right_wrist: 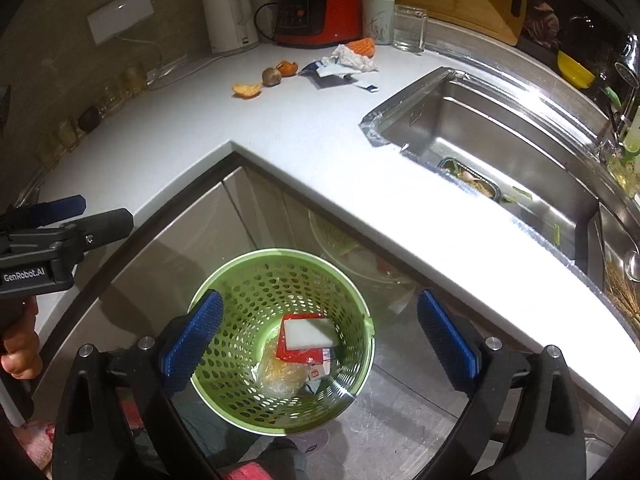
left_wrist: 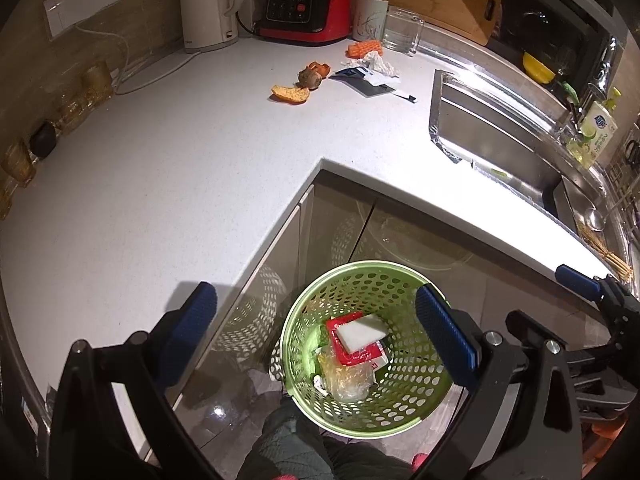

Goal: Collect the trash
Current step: 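Move the left tool to the bread slice on the counter and grasp it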

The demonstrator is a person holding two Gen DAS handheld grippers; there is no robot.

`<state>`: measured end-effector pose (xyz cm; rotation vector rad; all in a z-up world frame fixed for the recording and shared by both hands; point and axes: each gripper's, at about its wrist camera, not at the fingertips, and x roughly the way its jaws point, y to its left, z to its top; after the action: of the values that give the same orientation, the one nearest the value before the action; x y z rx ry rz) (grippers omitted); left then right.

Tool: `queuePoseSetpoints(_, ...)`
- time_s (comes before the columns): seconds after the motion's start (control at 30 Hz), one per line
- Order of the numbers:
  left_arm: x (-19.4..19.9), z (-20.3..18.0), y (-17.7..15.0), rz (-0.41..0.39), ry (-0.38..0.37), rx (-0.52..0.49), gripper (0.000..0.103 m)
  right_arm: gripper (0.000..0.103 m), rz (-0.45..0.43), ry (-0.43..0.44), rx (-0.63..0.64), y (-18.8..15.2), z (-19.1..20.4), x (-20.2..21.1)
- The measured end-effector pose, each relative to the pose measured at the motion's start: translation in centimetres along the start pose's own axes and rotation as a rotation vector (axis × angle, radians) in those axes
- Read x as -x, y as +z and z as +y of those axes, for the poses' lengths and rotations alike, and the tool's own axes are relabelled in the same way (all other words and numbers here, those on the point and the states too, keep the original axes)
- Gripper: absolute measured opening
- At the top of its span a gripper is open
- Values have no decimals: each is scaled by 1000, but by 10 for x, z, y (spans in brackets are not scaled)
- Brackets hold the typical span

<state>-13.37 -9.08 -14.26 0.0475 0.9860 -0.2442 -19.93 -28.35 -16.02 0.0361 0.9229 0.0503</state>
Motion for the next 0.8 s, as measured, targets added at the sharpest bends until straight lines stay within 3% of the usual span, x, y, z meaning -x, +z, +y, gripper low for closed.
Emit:
queuePoseSetpoints(0.3, -29, 12, 56, -42, -11, -29, 95, 100, -61, -39, -26, 53, -6, -1)
queuePoseSetpoints(0.8, -142, 37, 172, -59, -32, -60, 95, 100, -61, -70, -79, 138, -17, -52)
